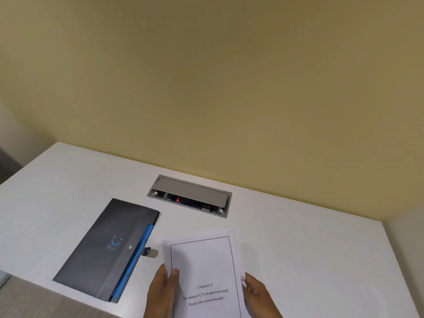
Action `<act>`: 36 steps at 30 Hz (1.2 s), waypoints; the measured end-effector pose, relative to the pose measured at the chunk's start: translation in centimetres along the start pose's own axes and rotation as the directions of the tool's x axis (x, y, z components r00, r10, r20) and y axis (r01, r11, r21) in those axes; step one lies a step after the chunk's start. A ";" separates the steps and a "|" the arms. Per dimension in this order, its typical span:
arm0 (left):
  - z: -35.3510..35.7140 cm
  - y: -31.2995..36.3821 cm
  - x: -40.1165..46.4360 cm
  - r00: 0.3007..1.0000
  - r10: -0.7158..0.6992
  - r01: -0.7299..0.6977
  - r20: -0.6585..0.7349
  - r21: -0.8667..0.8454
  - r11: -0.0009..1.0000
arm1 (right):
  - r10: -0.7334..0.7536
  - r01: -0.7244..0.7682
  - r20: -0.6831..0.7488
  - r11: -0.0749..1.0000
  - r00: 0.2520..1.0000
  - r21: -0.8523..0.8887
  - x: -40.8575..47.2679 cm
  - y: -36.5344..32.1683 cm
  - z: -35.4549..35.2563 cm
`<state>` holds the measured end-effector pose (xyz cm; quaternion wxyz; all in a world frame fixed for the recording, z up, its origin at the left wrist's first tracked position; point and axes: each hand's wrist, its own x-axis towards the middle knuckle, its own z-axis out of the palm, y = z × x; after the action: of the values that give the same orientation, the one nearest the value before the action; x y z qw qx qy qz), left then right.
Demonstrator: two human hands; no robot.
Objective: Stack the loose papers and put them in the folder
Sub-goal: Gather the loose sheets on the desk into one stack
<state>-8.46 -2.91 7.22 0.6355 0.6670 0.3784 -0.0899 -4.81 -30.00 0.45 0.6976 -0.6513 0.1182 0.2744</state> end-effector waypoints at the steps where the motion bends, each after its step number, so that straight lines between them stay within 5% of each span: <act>1: 0.1 -0.1 -0.2 1.000 0.001 -0.001 -0.001 0.016 1.000 | 0.017 -0.019 0.026 0.999 1.000 0.042 -0.3 -0.1 0.0; 7: 0.3 -0.8 -0.4 1.000 -0.003 0.004 -0.008 0.114 0.993 | 0.198 -0.243 0.183 0.934 0.963 0.263 -2.0 -1.6 0.0; 13: 0.7 -1.3 -0.1 1.000 0.008 -0.004 -0.019 0.154 0.988 | 0.363 -0.368 0.081 0.862 0.928 0.348 -2.6 -2.2 0.7; 19: 2.0 0.1 -0.2 0.998 0.062 -0.062 0.002 0.133 0.989 | 0.139 -0.103 -0.133 0.964 0.981 0.244 -4.2 -2.0 1.6; 24: 3.0 2.4 -1.4 0.983 0.172 -0.175 0.058 0.047 0.983 | -0.109 0.096 -0.272 0.994 0.956 -0.059 -4.2 -3.4 2.5; 31: 3.3 3.5 -3.1 0.921 0.331 -0.321 0.205 -0.079 0.944 | -0.204 0.233 -0.482 0.973 0.852 -0.001 -4.7 -3.6 1.7; 36: 3.5 1.4 -2.7 0.918 0.328 -0.334 0.222 -0.011 0.943 | -0.132 0.163 -0.494 0.986 0.859 0.022 -4.8 -1.4 2.0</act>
<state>-8.18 -6.98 9.32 0.6706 0.7156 0.1862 -0.0596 -8.35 -29.12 4.42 0.6836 -0.6845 0.2499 0.0418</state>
